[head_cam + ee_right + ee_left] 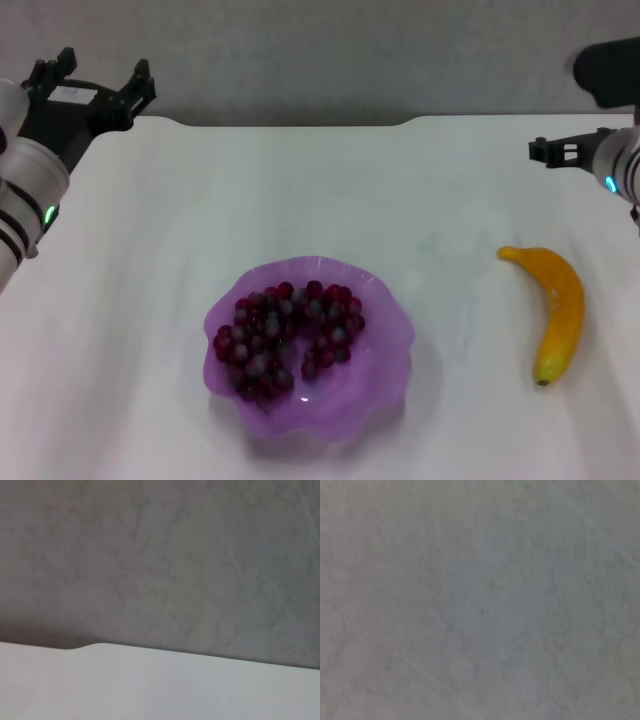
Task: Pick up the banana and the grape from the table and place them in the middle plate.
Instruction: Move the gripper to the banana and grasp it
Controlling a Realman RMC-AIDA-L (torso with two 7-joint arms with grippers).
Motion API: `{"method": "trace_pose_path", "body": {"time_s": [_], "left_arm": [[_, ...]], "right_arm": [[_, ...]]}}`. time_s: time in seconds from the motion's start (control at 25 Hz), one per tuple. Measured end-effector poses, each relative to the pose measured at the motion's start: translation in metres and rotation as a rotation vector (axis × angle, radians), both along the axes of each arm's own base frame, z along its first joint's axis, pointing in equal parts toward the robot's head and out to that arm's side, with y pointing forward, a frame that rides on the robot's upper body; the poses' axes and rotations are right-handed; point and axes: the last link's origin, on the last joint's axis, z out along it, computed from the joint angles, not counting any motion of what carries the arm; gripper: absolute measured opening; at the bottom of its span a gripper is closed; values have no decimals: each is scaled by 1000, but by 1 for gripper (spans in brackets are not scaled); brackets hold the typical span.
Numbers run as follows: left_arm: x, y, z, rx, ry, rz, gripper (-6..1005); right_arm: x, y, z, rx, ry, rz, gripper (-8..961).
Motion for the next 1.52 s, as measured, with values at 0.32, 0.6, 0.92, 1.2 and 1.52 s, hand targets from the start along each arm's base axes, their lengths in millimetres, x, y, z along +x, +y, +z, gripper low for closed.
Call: {"method": "trace_pose_path", "body": {"time_s": [0.32,0.6,0.92,1.2,1.52], "left_arm": [[-6,-2,0,-1,1,14,879],[-8,-2,0,-3,2,21,878],[-8,-2,-3,-12,0,27,878],[-7,-2,-1,-9,-2,23,878],[-4,-1,-2,-9,-5,17,878]], "right_arm": [[-2,23,-5,-13,34,38,831],[-39,-3,-1,-21,-54,64,831],[-67,-12,1,-44,-95,171,831],[-35,-11,14,89,229,205,831],[-16,3,22,-138,638,361,831]]}}
